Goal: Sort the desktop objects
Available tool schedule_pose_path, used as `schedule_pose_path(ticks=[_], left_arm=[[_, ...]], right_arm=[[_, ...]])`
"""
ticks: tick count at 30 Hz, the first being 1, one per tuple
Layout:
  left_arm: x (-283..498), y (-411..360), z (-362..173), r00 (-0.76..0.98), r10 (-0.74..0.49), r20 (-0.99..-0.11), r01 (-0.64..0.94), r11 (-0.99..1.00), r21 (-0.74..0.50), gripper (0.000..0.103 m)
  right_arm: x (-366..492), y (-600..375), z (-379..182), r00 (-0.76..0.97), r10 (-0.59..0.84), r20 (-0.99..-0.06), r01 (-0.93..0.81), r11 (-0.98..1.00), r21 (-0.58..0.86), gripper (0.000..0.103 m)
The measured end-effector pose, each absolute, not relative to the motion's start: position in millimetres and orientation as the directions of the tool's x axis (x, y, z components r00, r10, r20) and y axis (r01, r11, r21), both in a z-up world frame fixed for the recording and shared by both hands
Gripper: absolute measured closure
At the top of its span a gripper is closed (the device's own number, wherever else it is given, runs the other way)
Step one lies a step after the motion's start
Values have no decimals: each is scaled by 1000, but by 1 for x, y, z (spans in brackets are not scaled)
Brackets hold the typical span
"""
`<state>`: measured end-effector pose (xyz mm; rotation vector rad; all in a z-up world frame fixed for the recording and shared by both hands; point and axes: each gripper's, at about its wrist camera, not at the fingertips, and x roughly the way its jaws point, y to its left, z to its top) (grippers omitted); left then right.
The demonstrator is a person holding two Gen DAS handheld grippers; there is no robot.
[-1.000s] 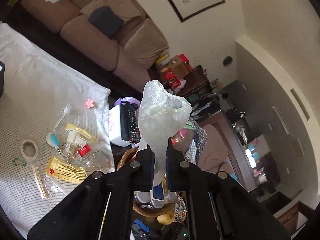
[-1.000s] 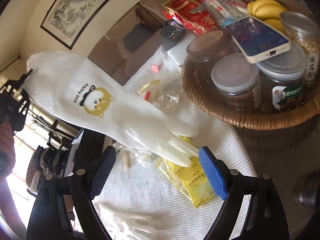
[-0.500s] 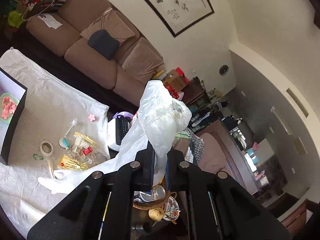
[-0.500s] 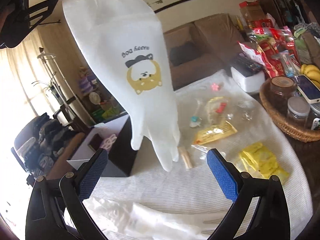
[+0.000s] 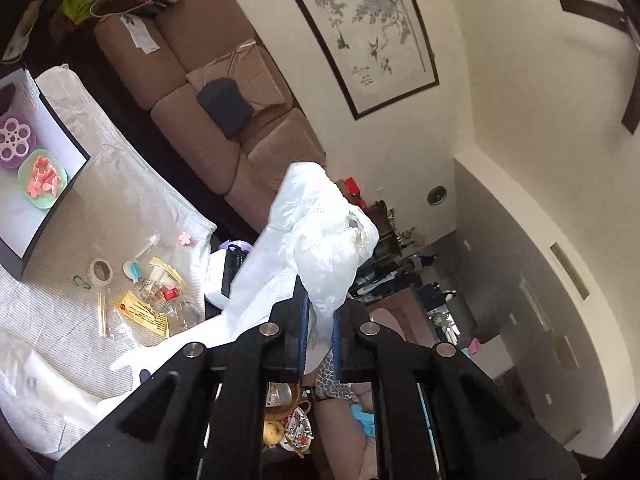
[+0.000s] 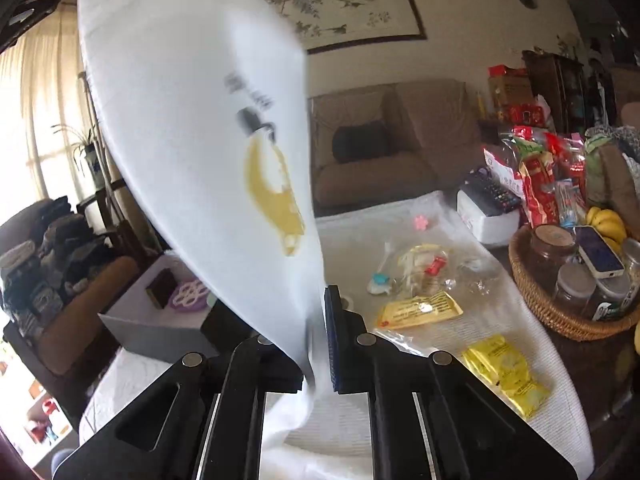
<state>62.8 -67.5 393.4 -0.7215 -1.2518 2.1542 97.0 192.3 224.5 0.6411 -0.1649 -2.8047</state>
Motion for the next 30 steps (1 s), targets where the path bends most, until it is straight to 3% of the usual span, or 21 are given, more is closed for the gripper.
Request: schedule_pose_path(ticks=[8, 13, 17, 22, 25, 30], left_arm=[[51, -134, 306, -671, 718, -185, -63, -303, -951, 94], [59, -155, 250, -609, 765, -210, -71, -316, -946, 94], [70, -196, 171, -533, 789, -306, -48, -388, -920, 94], [81, -249, 69, -501, 704, -503, 142, -506, -851, 94], [93, -263, 42, -494, 660, -566, 197, -549, -812, 94], [110, -268, 32, -522, 617, -589, 213, -574, -790, 93]], right_arm=[[119, 234, 252, -888, -149, -436, 249, -952, -180, 96], [144, 234, 252, -894, -42, -446, 237, -889, -391, 96], [162, 194, 175, -845, -37, -534, 320, -834, -450, 96], [157, 129, 61, -714, -75, -697, 453, -807, -378, 98], [161, 112, 37, -688, -76, -721, 479, -794, -374, 98], [163, 111, 24, -674, -59, -737, 497, -774, -392, 95]])
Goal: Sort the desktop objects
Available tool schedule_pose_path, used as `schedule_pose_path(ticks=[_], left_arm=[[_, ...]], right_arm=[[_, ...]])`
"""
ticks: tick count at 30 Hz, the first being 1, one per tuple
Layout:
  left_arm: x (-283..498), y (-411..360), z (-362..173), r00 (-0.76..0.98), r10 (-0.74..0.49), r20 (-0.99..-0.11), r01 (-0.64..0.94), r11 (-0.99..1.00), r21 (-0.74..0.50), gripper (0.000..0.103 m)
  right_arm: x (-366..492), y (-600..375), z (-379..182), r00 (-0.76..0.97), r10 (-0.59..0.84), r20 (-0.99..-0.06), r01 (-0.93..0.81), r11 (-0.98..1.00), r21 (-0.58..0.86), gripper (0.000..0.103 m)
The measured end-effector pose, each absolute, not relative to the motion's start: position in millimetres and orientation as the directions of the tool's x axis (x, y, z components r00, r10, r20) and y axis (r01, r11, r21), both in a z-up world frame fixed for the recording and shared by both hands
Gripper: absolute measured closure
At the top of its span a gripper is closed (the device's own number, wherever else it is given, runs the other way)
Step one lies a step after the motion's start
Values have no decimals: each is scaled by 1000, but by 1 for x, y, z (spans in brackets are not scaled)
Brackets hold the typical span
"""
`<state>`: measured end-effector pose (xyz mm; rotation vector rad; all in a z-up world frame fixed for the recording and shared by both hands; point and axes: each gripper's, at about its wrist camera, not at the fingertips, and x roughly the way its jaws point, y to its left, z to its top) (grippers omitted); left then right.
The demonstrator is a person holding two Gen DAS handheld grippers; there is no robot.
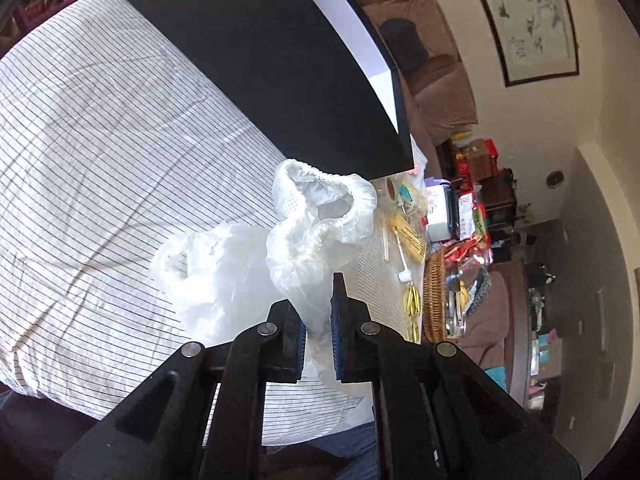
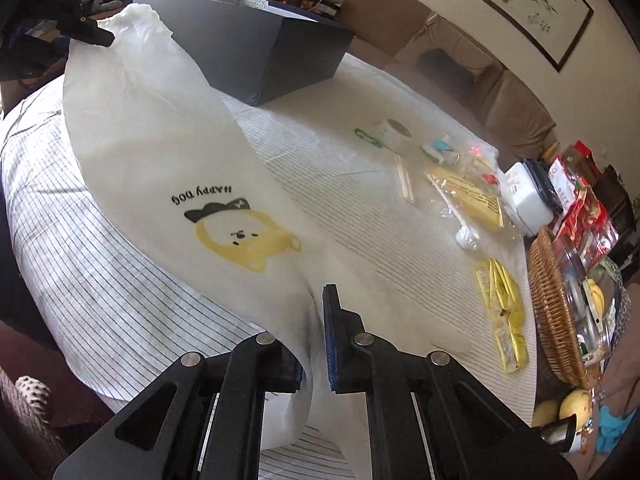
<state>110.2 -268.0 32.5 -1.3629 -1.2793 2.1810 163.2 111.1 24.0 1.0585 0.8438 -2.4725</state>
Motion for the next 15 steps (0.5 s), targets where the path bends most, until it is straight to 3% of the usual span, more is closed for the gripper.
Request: schedule_pose_path(ticks=[5, 9, 11, 12, 13, 15], left_arm=[[123, -257, 25, -501, 492, -712, 252, -704, -664, 86], [127, -251, 16, -490, 465, -737, 272, -722, -636, 84], [128, -248, 14, -492, 456, -742, 276, -726, -629, 82], [128, -247, 14, -494, 449, -744, 277, -730, -625, 81], [126, -245, 13, -498, 446, -744, 281, -729, -624, 81], [123, -243, 8, -500, 448, -742, 292, -719, -631, 81]], right_arm=[[163, 105, 8, -645, -47, -763, 521, -757, -394, 92], [159, 103, 7, -658, -17, -753, 510, -745, -429, 82], [159, 109, 11, -655, 11, -756, 501, -742, -446, 63], [160, 114, 13, -662, 31, -749, 487, -741, -461, 39], [163, 122, 15, -663, 41, -747, 475, -748, -463, 22], [169, 143, 20, -653, 10, -757, 466, -783, -413, 20]])
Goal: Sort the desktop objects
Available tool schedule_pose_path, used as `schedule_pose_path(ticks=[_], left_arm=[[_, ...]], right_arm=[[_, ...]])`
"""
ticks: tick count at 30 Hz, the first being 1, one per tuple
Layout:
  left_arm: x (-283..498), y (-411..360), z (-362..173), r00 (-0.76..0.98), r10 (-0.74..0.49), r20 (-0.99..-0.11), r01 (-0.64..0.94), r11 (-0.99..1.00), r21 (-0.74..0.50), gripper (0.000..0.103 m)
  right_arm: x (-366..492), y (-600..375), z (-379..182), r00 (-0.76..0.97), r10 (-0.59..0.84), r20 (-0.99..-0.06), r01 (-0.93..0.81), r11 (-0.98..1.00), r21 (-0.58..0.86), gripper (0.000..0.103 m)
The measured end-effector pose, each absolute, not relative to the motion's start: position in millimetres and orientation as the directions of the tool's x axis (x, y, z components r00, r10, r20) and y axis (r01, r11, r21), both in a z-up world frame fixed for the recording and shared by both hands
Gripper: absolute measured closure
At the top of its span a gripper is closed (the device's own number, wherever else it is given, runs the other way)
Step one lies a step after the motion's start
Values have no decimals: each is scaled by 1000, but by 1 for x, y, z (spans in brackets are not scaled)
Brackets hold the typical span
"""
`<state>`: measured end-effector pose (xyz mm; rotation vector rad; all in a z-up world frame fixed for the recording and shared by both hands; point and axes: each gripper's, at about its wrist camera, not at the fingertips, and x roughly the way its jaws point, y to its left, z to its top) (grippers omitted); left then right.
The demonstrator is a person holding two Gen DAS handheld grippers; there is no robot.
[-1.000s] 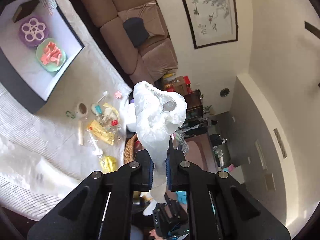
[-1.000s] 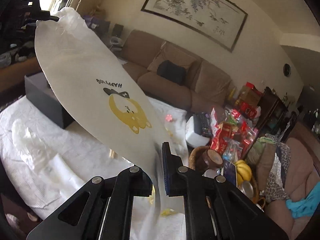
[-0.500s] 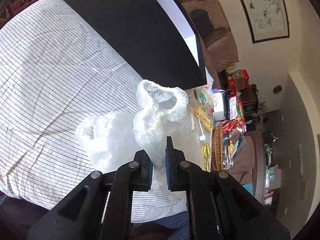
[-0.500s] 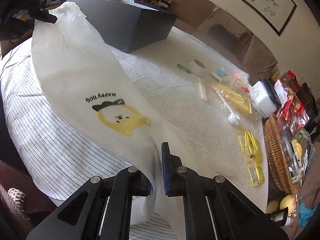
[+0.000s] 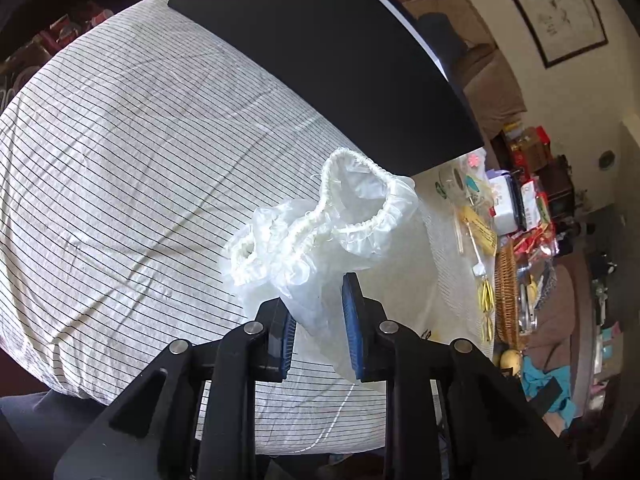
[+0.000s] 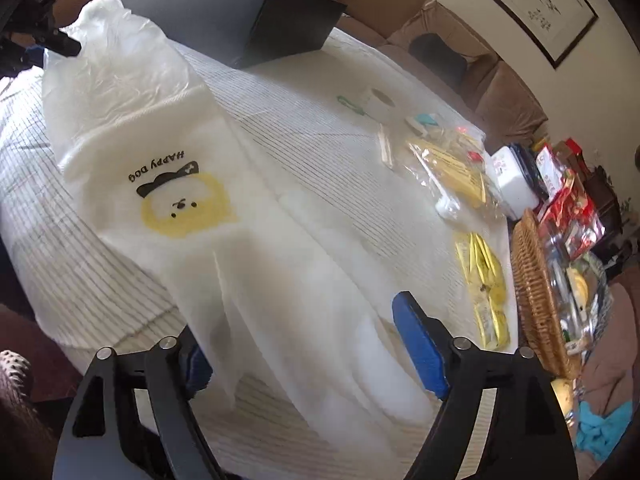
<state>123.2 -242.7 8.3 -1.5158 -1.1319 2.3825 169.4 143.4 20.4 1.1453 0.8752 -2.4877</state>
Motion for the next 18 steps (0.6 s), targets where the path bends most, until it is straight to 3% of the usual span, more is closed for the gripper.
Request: schedule_pose_path(ticks=[3, 5, 6, 12, 15, 18], left_arm=[[118, -239, 0, -488, 471, -735, 302, -699, -648, 76], [118, -235, -3, -478, 477, -738, 296, -703, -647, 74], [119, -236, -4, -479, 476, -737, 295, -704, -646, 74], [122, -250, -15, -515, 512, -687, 342, -612, -713, 75], [121, -249, -19, -515, 518, -683, 331, -615, -716, 75], [125, -249, -20, -532, 516, -671, 323, -609, -724, 75]], right_arm=[[170, 172, 24, -658, -8, -753, 429, -826, -366, 21], [166, 181, 23, -640, -14, -769, 415, -848, -330, 31], [165, 182, 24, -628, -24, -778, 416, -856, -309, 41], [171, 159, 40, -674, 12, -739, 447, -790, -421, 45], [160, 155, 54, -667, 9, -745, 475, -765, -435, 76], [158, 139, 69, -721, 48, -692, 487, -675, -554, 80]])
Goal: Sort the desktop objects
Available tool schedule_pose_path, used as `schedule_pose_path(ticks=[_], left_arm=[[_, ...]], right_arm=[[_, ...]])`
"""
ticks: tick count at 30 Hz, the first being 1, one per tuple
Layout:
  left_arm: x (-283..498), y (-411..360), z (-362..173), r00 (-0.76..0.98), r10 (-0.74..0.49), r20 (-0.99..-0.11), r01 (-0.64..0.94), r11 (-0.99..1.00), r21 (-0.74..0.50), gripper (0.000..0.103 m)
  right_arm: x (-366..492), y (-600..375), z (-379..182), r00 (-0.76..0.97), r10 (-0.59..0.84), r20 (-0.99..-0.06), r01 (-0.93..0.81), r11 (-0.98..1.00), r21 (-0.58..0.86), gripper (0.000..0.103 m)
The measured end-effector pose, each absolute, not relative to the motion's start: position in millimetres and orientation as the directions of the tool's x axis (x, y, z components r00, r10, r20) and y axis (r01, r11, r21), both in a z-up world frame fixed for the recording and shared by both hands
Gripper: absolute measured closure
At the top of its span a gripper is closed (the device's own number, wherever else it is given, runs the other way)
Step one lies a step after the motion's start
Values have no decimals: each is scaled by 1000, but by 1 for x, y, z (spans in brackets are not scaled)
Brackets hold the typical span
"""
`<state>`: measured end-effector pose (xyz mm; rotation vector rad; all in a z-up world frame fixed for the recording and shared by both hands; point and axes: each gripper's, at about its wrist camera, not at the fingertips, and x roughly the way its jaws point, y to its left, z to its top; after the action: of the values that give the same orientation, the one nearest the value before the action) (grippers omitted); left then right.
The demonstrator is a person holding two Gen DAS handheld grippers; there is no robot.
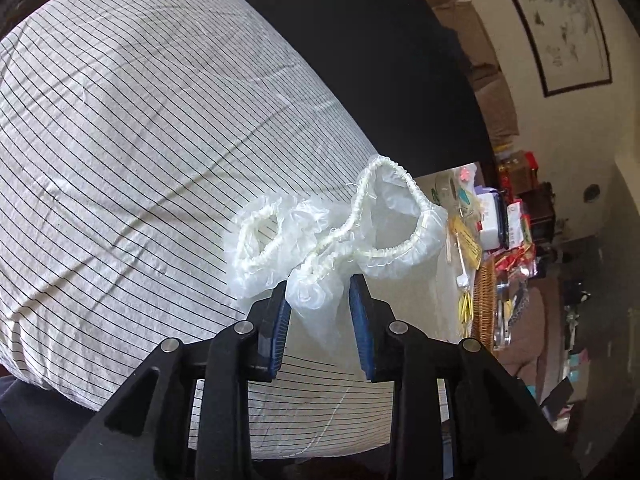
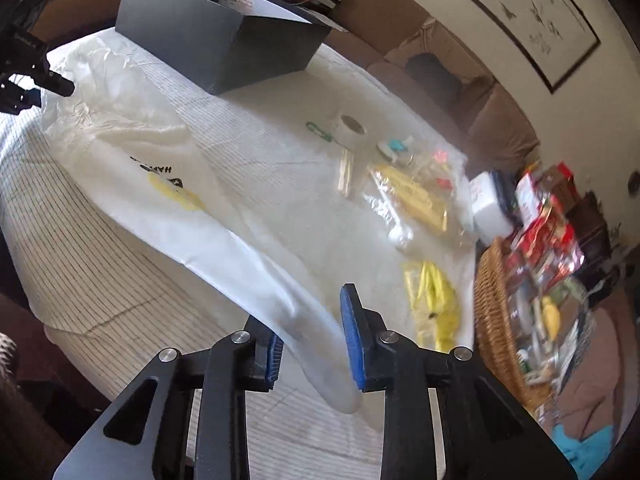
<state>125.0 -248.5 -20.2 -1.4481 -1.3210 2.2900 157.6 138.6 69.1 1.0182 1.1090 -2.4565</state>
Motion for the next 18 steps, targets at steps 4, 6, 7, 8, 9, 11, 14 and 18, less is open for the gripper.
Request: schedule_pose_path(ticks=[4, 6, 7, 8, 9, 11, 14, 18], left_arm=[[129, -248, -23, -561, 506, -655, 314, -602, -734, 75], [134, -254, -29, -569, 515, -641, 320, -579, -750, 75], [133, -253, -30, -567, 518, -640, 320, -577, -751, 75], [132, -253, -30, -564, 519, -642, 319, -580, -749, 75], [132, -252, -30, -559, 520, -646, 319, -584, -746, 75], [131, -253, -30, -551, 524, -649, 322, -584, -745, 75], [130, -254, -31, -549, 531, -645, 336, -567, -752, 75], [129, -254, -30, -550, 518, -655, 344, -574, -743, 75]], right_arm=[[168, 126, 80, -825, 60, -562, 433, -572, -697, 79], [160, 131, 61, -800, 102, -591, 441, -568, -695, 79], [155, 135, 46, -771, 126, -625, 456, -576, -679, 79], [153, 139, 29, -750, 148, -645, 471, -566, -677, 79], [153, 142, 13, -743, 163, -649, 480, -546, -687, 79], [160, 141, 1, -760, 164, -629, 473, -523, -709, 77], [163, 141, 11, -732, 126, -670, 495, -578, -649, 48], [172, 157, 31, -657, 8, -754, 551, -678, -486, 14]])
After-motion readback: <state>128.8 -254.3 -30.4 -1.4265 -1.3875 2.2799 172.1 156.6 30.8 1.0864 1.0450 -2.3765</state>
